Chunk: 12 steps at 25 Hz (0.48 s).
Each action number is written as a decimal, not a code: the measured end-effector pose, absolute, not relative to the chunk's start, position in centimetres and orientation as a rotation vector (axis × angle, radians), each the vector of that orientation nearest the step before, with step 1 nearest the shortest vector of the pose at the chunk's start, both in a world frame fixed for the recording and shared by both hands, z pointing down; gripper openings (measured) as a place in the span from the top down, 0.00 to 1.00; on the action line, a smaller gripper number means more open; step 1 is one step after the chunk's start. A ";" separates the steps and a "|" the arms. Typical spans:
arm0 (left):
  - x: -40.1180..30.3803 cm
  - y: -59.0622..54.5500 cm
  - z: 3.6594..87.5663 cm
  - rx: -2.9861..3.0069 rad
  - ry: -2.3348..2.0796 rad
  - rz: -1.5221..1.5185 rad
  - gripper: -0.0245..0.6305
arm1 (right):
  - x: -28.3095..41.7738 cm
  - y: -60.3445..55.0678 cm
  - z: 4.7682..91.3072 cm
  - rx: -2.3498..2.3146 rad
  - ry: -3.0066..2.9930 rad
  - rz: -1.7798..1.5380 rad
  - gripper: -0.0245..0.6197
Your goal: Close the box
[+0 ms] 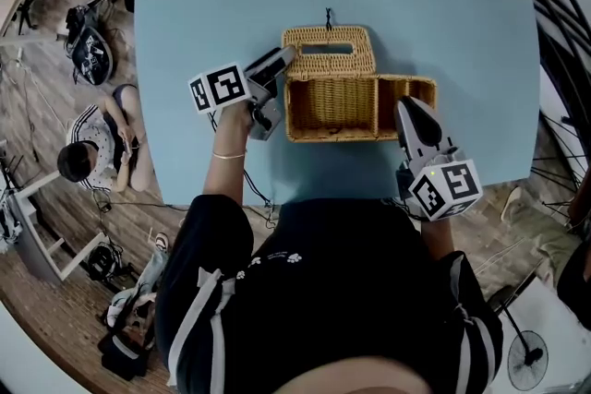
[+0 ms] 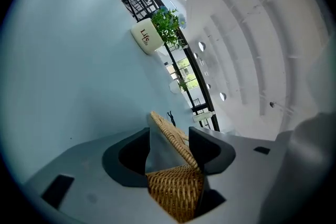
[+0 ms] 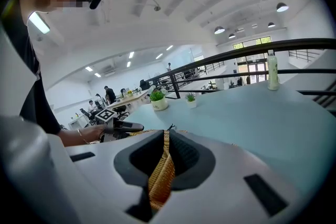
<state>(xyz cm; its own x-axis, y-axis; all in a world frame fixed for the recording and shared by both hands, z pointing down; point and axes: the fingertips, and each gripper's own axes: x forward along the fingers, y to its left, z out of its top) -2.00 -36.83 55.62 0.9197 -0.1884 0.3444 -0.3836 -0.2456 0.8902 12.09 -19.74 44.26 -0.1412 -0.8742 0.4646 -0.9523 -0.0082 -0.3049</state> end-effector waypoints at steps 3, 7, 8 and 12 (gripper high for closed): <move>-1.7 -36.9 55.9 1.791 -0.404 0.176 0.64 | 12.2 -19.6 44.2 1.979 -2.095 0.851 0.91; -1.4 -36.9 56.0 1.764 -0.387 0.158 0.66 | 12.4 -19.5 44.2 1.993 -2.087 0.854 0.91; -1.3 -36.9 55.8 1.773 -0.390 0.159 0.69 | 12.5 -19.6 44.1 1.994 -2.088 0.853 0.91; -1.2 -37.0 55.2 1.818 -0.401 0.164 0.72 | 12.6 -19.8 43.8 1.996 -2.096 0.833 0.91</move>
